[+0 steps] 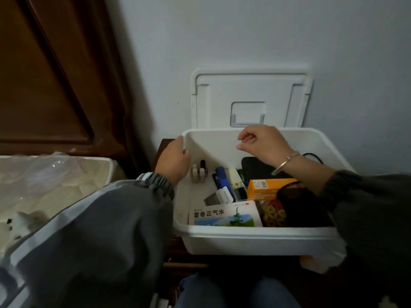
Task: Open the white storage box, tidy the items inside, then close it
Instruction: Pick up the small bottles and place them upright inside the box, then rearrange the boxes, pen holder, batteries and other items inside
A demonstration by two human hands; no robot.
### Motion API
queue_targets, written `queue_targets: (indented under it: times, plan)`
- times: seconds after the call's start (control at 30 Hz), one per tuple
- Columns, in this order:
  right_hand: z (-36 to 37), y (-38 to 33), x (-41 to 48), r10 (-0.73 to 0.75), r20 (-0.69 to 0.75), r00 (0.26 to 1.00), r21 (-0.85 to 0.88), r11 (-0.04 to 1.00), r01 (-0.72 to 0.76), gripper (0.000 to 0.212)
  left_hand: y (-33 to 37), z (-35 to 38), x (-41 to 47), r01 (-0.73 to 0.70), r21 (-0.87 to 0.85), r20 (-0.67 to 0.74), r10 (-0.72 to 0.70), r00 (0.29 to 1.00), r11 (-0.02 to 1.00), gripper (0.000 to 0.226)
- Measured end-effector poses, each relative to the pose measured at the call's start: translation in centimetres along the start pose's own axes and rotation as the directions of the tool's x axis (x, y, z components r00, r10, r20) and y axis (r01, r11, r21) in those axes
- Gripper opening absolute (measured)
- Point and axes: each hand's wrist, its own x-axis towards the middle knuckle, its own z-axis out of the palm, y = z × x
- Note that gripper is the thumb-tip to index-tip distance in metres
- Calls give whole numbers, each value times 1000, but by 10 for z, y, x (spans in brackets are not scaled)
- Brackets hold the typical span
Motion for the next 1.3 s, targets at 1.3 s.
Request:
queue_targets:
  times: [1.3]
  plan:
    - [-46, 46, -194, 354, -130, 926, 176, 927, -330, 34, -35, -84, -131, 236, 43, 71, -238, 969, 971, 48]
